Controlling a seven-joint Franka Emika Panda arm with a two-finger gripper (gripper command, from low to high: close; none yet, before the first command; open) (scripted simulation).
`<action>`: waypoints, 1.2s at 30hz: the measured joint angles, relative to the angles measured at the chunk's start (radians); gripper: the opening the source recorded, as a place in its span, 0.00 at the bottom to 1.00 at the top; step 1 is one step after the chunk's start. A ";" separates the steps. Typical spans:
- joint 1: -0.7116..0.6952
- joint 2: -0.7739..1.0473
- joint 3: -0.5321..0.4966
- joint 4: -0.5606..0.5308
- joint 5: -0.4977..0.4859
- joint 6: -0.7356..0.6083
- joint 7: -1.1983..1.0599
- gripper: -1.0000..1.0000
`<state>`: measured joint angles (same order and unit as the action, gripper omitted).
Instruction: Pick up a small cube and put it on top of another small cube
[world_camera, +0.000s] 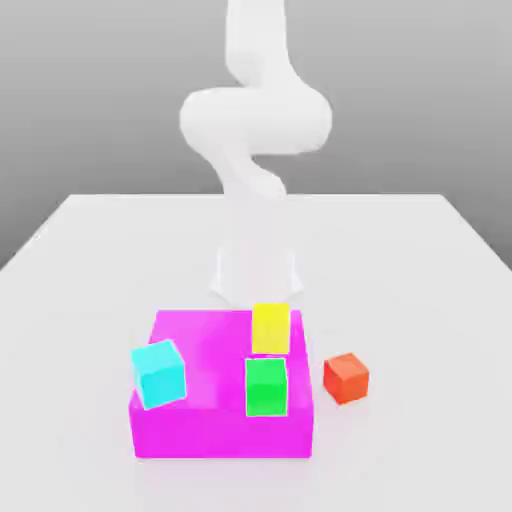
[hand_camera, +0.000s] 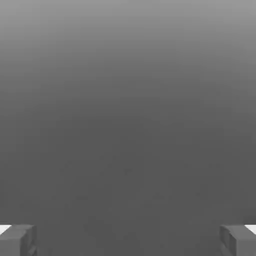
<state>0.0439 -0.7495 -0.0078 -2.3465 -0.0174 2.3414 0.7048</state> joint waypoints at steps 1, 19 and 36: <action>0.019 0.022 -0.004 -0.020 -0.007 0.018 -0.042 0.50; 0.318 0.382 -0.105 -0.353 -0.091 0.315 -0.757 0.50; 0.549 0.761 -0.147 -0.610 0.013 0.629 -1.460 0.50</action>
<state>0.5928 0.0117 -0.1552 -2.9563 -0.0047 2.9708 -0.7555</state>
